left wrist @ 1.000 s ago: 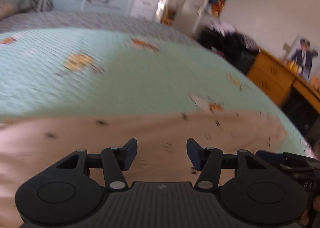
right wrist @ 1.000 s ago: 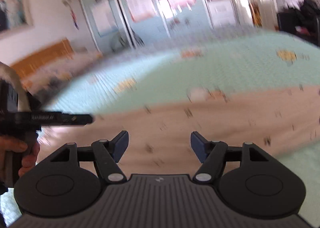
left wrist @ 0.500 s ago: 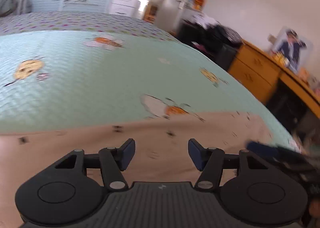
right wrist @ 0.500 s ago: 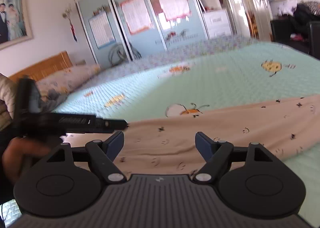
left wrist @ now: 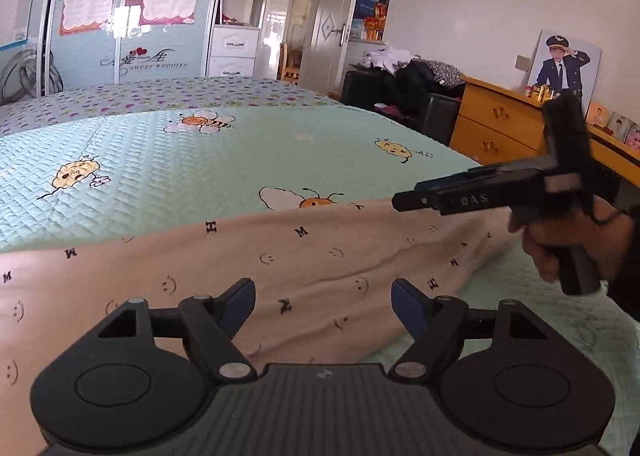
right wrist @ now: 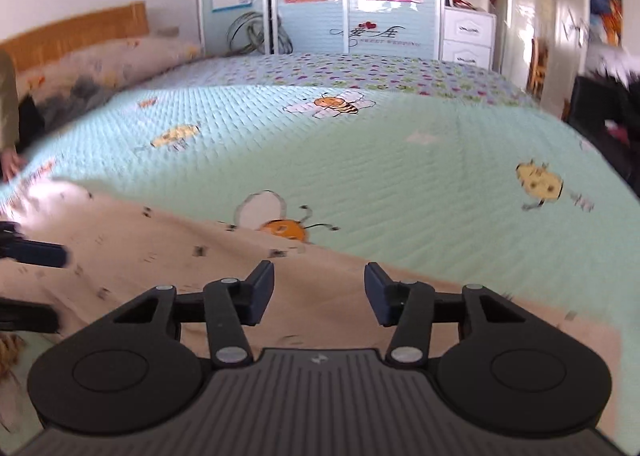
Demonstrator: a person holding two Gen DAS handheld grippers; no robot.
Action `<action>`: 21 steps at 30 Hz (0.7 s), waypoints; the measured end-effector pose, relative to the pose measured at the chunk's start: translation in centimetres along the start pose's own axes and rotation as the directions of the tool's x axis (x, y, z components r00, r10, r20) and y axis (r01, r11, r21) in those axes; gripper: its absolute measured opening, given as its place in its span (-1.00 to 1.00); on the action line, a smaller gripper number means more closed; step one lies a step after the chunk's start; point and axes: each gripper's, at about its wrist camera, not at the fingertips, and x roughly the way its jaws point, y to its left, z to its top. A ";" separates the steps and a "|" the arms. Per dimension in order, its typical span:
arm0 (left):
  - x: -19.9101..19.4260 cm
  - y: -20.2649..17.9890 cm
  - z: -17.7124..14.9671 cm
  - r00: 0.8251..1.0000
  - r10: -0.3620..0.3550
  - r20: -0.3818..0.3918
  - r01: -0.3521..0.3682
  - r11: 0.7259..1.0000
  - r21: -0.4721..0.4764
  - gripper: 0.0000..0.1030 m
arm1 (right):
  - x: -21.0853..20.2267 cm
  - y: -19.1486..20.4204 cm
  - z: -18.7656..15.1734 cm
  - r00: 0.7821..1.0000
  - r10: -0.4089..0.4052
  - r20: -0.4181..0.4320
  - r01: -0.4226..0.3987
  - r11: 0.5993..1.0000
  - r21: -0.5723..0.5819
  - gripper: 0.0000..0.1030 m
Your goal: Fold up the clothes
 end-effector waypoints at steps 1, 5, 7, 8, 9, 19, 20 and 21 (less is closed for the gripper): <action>-0.3 -0.2 -0.3 1.000 -0.005 0.014 0.005 1.000 0.003 0.50 | 0.2 -0.5 0.2 1.000 0.006 -0.005 -0.006 1.000 -0.010 0.01; -1.3 -1.5 -1.8 0.997 -0.013 0.077 0.011 0.999 0.032 0.50 | 1.9 -0.6 0.0 0.998 -0.009 -0.065 0.005 0.998 -0.064 -0.20; -1.4 -2.0 -2.6 0.995 -0.017 0.100 0.013 0.999 0.040 0.50 | 3.6 -0.7 -0.2 0.994 -0.047 -0.097 0.039 0.995 -0.086 -0.41; -1.4 -2.2 -2.9 0.995 -0.011 0.103 0.007 0.999 0.041 0.50 | 4.6 -1.1 -0.1 0.991 -0.082 -0.104 0.073 0.994 -0.085 -0.42; -1.4 -2.2 -3.1 0.994 -0.004 0.105 0.000 0.999 0.040 0.50 | 5.0 -1.6 0.1 0.991 -0.086 -0.101 0.080 0.995 -0.063 -0.42; -3.9 -3.4 -4.7 0.968 0.064 0.242 -0.081 0.995 0.060 0.67 | 1.6 -0.1 -0.6 1.000 -0.004 -0.028 0.000 0.990 -0.139 -0.48; -4.1 -3.6 -4.9 0.964 0.068 0.257 -0.090 0.993 0.072 0.69 | 1.8 0.2 -0.6 0.999 0.001 -0.047 -0.009 0.986 -0.168 -0.48; -4.4 -3.9 -5.1 0.959 0.073 0.273 -0.099 0.992 0.084 0.74 | 2.0 0.3 -0.6 0.998 0.002 -0.060 -0.013 0.981 -0.195 -0.48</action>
